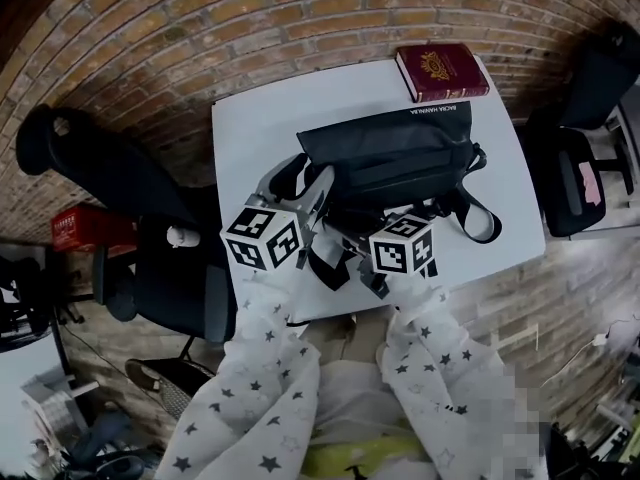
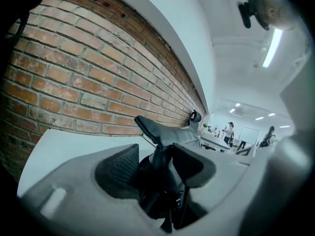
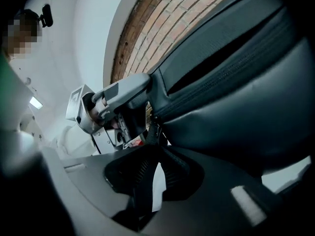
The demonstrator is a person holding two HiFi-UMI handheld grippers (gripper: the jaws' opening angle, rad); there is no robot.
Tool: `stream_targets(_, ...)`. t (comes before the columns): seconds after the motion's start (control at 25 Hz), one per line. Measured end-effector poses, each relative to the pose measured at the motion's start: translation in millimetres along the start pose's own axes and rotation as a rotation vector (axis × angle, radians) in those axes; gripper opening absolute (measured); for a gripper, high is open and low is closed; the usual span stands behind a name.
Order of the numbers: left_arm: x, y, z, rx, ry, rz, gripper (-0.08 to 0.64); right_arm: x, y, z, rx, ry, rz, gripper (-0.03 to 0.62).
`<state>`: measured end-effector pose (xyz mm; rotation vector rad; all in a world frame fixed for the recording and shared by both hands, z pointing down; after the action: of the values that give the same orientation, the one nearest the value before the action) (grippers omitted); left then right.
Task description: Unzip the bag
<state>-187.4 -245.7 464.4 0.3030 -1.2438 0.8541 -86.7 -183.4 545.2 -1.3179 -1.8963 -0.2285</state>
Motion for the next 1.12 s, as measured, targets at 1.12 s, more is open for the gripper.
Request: stream_targets(1.12, 4.9, -4.1, -7.5, -0.006, -0.087, -0.015, 0.110, -15.2, 23.7, 9.9, -0.191, -0.010, -0.080, 0.015)
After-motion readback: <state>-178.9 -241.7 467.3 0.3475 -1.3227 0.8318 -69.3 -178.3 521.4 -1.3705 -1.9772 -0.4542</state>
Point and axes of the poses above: the fingertips, and each gripper's own axes: y backward along the fingers, z to its left, x out of its underside, the point moved 7 cm from there along y, backward along the fingers
